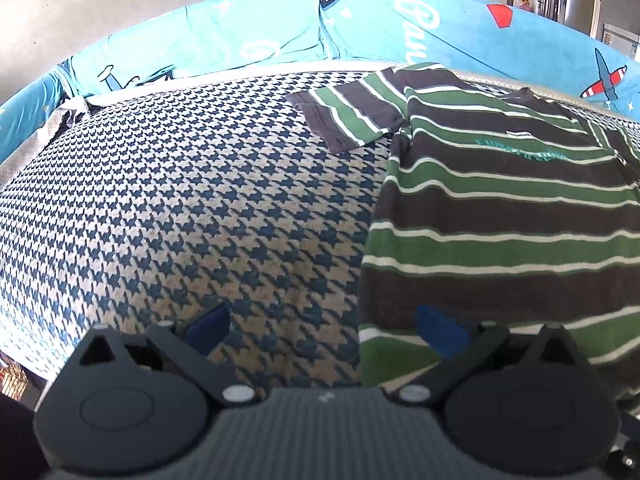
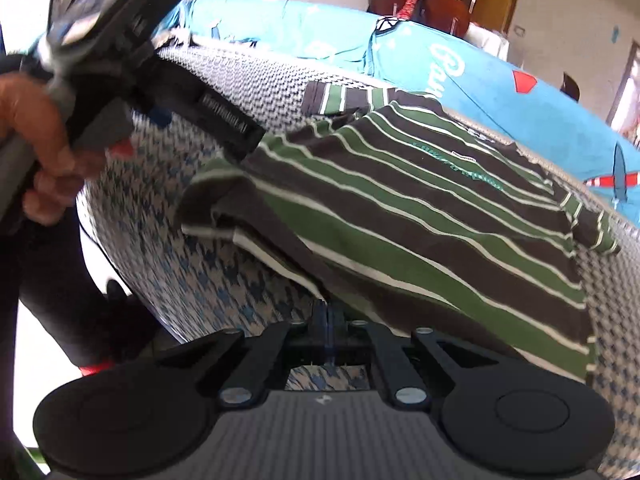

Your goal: Fold clothes

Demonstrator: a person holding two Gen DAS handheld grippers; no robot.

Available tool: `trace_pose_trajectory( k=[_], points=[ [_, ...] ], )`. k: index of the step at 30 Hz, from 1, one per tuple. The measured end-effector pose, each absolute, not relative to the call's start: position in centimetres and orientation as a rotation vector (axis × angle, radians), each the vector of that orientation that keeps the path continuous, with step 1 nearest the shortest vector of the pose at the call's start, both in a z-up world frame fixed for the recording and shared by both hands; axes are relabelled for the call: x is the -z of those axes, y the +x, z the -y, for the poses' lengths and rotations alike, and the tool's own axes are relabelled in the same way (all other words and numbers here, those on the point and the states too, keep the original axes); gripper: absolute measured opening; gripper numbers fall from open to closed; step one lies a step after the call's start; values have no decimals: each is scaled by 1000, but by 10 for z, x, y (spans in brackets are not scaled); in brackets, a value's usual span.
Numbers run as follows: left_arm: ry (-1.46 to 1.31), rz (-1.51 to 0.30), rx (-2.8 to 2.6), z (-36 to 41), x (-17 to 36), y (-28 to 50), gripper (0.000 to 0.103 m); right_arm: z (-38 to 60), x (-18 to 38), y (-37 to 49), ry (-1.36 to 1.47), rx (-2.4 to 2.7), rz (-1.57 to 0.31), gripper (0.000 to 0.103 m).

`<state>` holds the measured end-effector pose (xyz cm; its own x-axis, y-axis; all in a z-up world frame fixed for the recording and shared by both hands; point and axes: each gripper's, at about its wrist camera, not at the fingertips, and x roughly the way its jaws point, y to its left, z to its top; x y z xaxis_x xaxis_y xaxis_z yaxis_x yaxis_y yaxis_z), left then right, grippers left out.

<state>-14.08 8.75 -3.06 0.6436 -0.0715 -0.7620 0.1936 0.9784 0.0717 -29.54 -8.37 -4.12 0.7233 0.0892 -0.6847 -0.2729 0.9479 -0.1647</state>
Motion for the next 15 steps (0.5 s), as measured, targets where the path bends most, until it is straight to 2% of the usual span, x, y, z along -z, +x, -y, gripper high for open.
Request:
trace_pose_trajectory(
  k=[9,15],
  points=[
    [156,-868,143,-91,29,-141,103,79,50,-295,-293,-230,-798,4],
    [148,-868,128,-94,29,-141,103,74,40,-304,-264,-351,-724,4]
  ],
)
